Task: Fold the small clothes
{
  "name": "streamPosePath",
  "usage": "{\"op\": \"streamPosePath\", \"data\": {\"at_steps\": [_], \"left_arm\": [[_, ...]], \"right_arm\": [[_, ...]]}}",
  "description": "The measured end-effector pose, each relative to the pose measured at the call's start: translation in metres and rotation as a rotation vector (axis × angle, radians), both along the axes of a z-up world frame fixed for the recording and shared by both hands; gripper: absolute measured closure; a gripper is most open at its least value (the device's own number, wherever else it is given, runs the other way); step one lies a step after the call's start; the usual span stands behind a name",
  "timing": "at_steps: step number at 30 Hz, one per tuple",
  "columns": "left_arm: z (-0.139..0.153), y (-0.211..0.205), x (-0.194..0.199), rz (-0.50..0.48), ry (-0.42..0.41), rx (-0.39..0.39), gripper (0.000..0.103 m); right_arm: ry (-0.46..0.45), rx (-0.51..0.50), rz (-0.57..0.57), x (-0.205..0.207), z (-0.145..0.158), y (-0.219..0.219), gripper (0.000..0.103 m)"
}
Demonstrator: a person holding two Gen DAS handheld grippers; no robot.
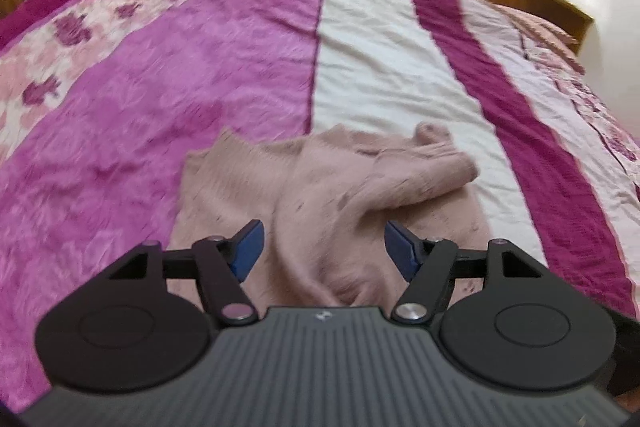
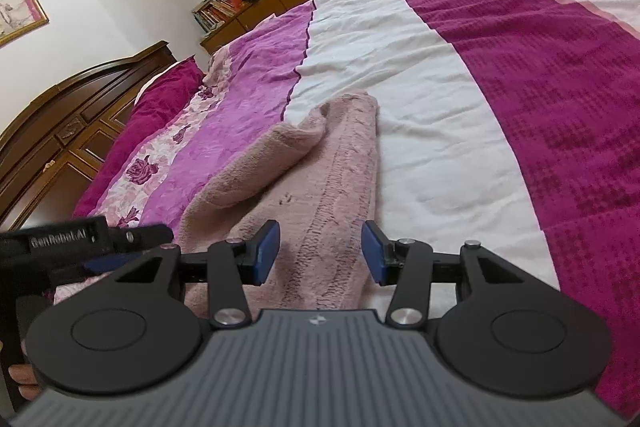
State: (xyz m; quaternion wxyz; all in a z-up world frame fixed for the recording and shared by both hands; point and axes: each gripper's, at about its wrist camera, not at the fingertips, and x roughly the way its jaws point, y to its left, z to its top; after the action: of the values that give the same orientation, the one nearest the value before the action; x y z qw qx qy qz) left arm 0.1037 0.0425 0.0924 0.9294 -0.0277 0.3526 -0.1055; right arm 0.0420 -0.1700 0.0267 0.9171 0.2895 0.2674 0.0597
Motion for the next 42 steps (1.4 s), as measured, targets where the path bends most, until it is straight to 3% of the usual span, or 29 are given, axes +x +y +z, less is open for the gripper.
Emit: {"op": "streamPosePath", "data": {"at_steps": [6, 11, 12, 13, 15, 19, 23, 29, 31, 34, 38, 42], "left_arm": [[-0.011, -0.026, 0.017, -0.084, -0.012, 0.021, 0.035], [-0.021, -0.045, 0.025, -0.130, -0.069, 0.077, 0.036], [-0.023, -0.048, 0.026, -0.126, -0.079, 0.090, 0.042], [-0.025, -0.050, 0.030, -0.129, -0.078, 0.092, 0.063], [-0.028, -0.048, 0.036, -0.109, -0.055, 0.068, 0.085], [-0.024, -0.026, 0.046, -0.014, -0.059, -0.012, 0.091], [-0.030, -0.006, 0.063, 0.077, -0.018, -0.016, 0.092], [-0.037, 0.008, 0.067, 0.093, 0.028, -0.059, 0.086], [-0.035, 0.012, 0.062, 0.082, 0.027, -0.071, 0.067], [-0.033, 0.017, 0.053, 0.077, 0.016, -0.068, 0.047], [-0.039, 0.021, 0.052, 0.058, 0.055, -0.087, 0.044], [-0.048, 0.021, 0.057, 0.057, 0.093, -0.165, 0.044]], "right_arm": [[0.006, 0.015, 0.008, 0.000, -0.008, 0.000, 0.050], [-0.019, -0.006, 0.021, 0.002, -0.009, 0.000, 0.050], [-0.022, -0.009, 0.024, 0.001, -0.010, 0.000, 0.050], [-0.027, -0.012, 0.027, 0.001, -0.010, 0.000, 0.050], [-0.033, -0.011, 0.030, 0.000, -0.012, -0.001, 0.050], [-0.047, -0.011, 0.031, 0.001, -0.012, -0.003, 0.050], [-0.053, 0.001, 0.037, 0.001, -0.016, -0.004, 0.050], [-0.061, -0.005, 0.045, 0.000, -0.019, -0.005, 0.050], [-0.063, -0.007, 0.045, -0.001, -0.019, -0.005, 0.050], [-0.063, -0.002, 0.045, -0.001, -0.020, -0.006, 0.050], [-0.063, -0.003, 0.045, -0.001, -0.020, -0.006, 0.050], [-0.063, -0.007, 0.045, -0.001, -0.020, -0.006, 0.050]]}}
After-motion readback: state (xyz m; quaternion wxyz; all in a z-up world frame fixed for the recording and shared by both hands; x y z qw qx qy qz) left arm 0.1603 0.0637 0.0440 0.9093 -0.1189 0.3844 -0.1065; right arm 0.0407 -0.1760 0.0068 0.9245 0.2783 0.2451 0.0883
